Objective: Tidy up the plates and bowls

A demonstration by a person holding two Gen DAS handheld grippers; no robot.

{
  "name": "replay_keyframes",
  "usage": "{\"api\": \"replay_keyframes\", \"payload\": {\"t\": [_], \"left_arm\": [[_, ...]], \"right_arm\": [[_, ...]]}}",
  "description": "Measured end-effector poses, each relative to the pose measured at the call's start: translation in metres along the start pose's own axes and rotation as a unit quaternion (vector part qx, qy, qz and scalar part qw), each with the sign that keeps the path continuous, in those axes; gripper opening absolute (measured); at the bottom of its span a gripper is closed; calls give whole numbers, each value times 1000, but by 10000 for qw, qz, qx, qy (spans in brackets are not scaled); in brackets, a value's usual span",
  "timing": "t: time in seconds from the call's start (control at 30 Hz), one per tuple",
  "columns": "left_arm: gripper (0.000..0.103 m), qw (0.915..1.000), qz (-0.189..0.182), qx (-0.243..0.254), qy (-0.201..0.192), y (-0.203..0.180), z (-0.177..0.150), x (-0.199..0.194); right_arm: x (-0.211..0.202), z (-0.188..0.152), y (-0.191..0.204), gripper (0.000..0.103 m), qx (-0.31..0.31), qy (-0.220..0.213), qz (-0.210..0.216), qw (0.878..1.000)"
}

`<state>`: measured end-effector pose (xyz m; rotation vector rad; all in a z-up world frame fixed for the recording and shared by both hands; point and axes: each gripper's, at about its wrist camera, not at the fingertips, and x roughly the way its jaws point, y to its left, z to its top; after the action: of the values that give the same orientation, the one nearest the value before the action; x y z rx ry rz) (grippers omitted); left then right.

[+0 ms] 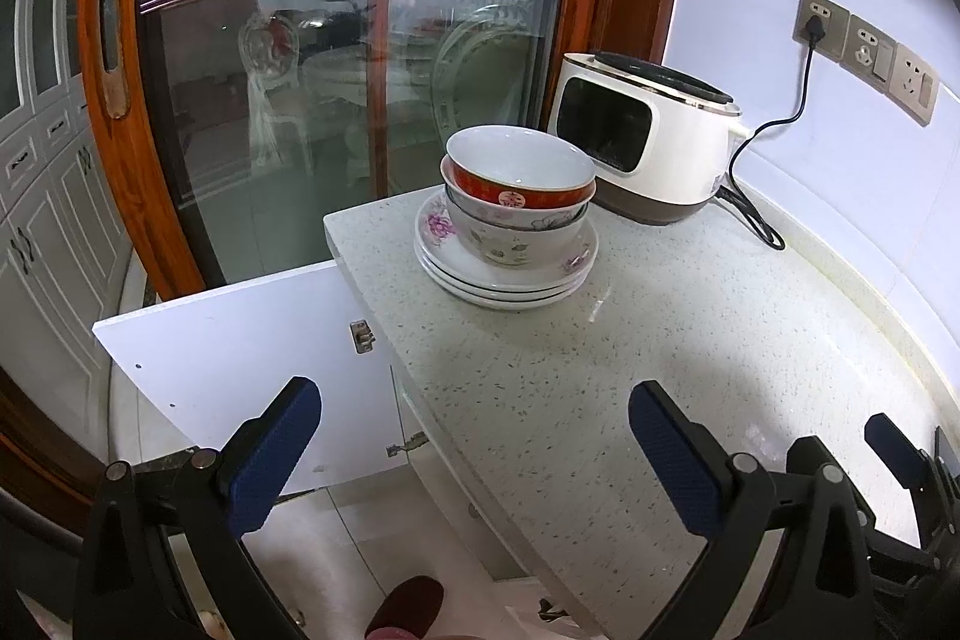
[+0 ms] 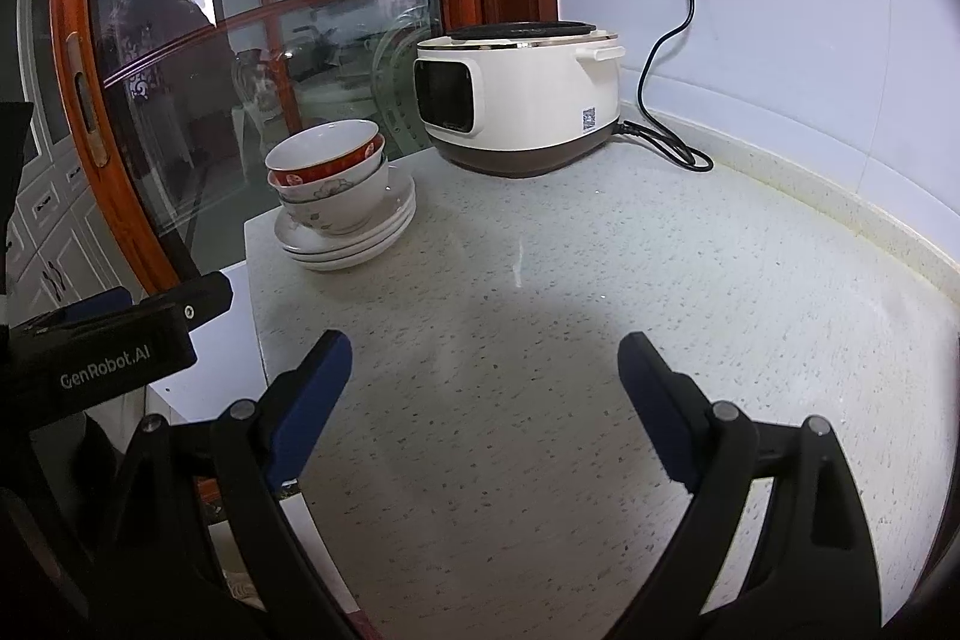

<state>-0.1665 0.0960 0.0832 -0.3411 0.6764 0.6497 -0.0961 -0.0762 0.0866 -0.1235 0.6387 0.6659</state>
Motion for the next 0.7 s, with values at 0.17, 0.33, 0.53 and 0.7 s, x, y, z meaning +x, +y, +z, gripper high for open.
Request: {"api": "replay_keyframes", "payload": {"t": [0.17, 0.33, 0.53, 0.7], "left_arm": [[103, 10000, 30, -5, 9, -4, 1, 0], [103, 10000, 36, 23, 10, -6, 2, 2], [103, 10000, 57, 67, 30, -10, 4, 4], [103, 9999, 97, 51, 45, -11, 5, 6]], "right_arm": [[2, 2, -3, 92, 0, 7, 9, 10000], [3, 3, -2, 92, 25, -4, 0, 10000], [6, 5, -5, 92, 36, -11, 25, 10000], [9, 7, -8, 92, 40, -2, 58, 10000]]}}
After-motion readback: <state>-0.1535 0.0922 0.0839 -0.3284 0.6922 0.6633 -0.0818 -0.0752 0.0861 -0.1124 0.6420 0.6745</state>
